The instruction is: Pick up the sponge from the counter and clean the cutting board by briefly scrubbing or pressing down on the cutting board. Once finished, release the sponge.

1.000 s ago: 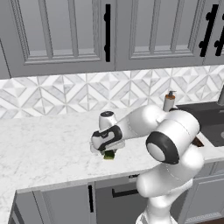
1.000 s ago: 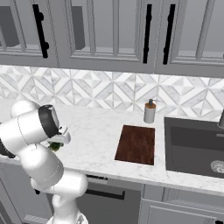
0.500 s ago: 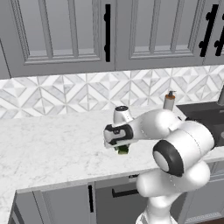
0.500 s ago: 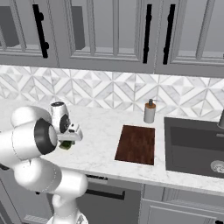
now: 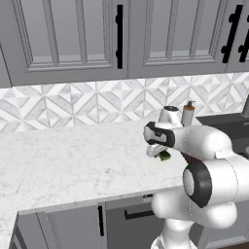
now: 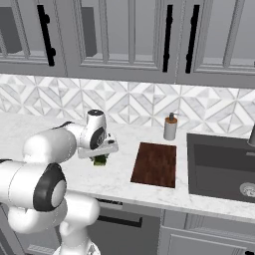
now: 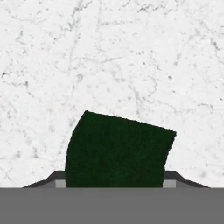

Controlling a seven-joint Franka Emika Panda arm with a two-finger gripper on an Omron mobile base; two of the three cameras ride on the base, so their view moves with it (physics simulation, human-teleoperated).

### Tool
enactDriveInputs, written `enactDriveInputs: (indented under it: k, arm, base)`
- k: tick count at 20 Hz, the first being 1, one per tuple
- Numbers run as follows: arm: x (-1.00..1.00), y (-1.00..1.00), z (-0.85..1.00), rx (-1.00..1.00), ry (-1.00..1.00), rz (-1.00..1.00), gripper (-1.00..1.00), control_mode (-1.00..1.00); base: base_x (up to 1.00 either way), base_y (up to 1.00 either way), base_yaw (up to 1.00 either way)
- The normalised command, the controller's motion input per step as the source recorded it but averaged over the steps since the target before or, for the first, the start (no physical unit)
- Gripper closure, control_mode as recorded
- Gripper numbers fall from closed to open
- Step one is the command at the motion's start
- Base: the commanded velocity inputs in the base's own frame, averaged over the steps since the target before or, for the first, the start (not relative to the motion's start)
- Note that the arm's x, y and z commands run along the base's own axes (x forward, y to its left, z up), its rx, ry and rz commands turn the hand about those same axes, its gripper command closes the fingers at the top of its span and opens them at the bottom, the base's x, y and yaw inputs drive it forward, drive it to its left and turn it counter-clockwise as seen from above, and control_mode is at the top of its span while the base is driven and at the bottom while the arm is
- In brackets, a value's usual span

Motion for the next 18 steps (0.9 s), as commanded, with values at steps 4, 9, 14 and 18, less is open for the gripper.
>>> enactDriveInputs:
  k: [4,9,14,18]
  arm:
    - [0.08,-0.84,0.06,-0.08,0.01,0.39,1.00,-1.00]
    - [0.11,-0.72,0.01,-0.05,0.02,0.18,1.00,-1.00]
    - [0.68,-0.30,-0.03,0.02,0.10,0.00,1.00,-1.00]
    - [0.64,-0.34,-0.06,0.00,0.00,-0.04,1.00,-1.00]
  base:
    - [0.00,0.00,0.00]
    - [0.00,0.00,0.00]
    - [0.00,0.00,0.00]
    - [0.00,0.00,0.00]
